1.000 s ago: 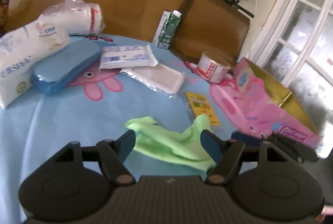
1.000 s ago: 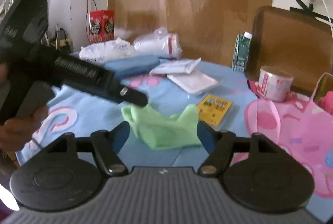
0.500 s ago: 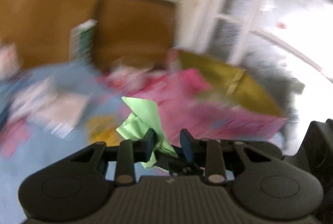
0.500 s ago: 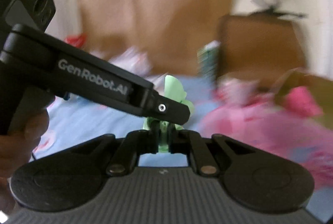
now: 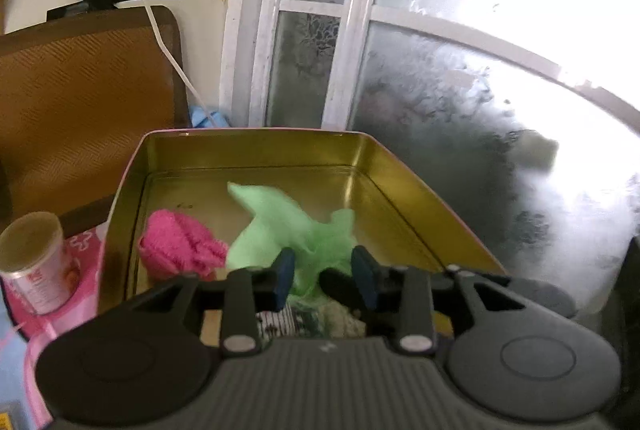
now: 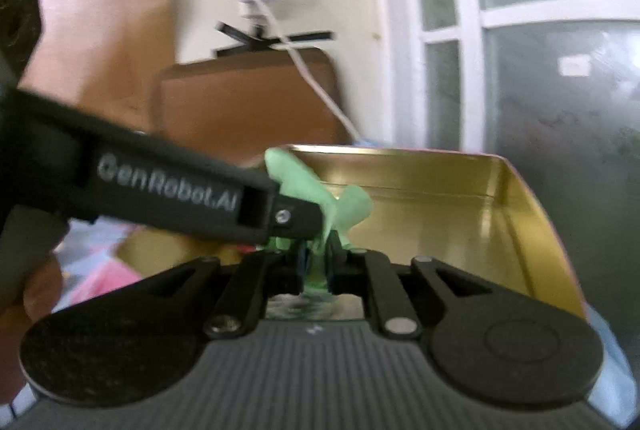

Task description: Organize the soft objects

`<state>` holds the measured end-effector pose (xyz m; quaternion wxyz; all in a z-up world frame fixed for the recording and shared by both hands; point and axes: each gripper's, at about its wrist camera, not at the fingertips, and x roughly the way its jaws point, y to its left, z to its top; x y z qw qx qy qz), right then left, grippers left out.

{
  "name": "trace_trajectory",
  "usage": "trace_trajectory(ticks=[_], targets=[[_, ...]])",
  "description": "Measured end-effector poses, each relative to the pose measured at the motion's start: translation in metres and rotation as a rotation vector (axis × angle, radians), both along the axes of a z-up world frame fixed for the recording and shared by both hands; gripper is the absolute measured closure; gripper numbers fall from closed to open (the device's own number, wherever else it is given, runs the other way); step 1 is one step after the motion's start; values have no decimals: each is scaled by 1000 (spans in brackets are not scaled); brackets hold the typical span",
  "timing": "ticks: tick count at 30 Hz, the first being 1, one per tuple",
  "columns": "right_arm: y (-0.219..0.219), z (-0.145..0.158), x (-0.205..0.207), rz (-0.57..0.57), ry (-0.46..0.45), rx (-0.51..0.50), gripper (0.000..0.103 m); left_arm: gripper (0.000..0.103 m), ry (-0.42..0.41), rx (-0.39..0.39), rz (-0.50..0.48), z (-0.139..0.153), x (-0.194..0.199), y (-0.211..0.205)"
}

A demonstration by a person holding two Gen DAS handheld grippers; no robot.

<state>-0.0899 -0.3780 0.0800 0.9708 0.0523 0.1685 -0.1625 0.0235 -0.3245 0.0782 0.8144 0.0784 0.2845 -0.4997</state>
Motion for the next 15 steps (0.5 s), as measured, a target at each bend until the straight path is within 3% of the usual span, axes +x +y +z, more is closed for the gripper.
trace_trajectory(ticks=[1, 2, 3, 4, 5, 7, 11, 13, 15], targets=[[-5, -2, 4, -25, 13, -5, 76, 67, -5, 8, 12, -2, 1, -4], [-10, -4, 6, -56, 19, -12, 53, 65, -7, 13, 24, -3, 1, -5], [-15, -4, 4, -86, 17, -19, 40, 56, -10, 14, 43, -3, 2, -4], [-19, -5, 2, -120, 6, -22, 21, 46, -16, 6, 57, -2, 0, 0], [-22, -5, -1, -155, -15, -20, 14, 41, -27, -7, 70, 3, -1, 8], [-25, -2, -11, -197, -60, 7, 12, 29, -61, -39, 102, 10, -4, 29], [-11, 10, -29, -203, -183, 70, 12, 22, -89, -108, 166, 18, -10, 96], [9, 21, -32, -135, -259, 83, 12, 18, -107, -125, 229, 14, -13, 144], [38, 31, -25, 7, -276, 106, 13, 19, -126, -116, 319, 6, -14, 190]])
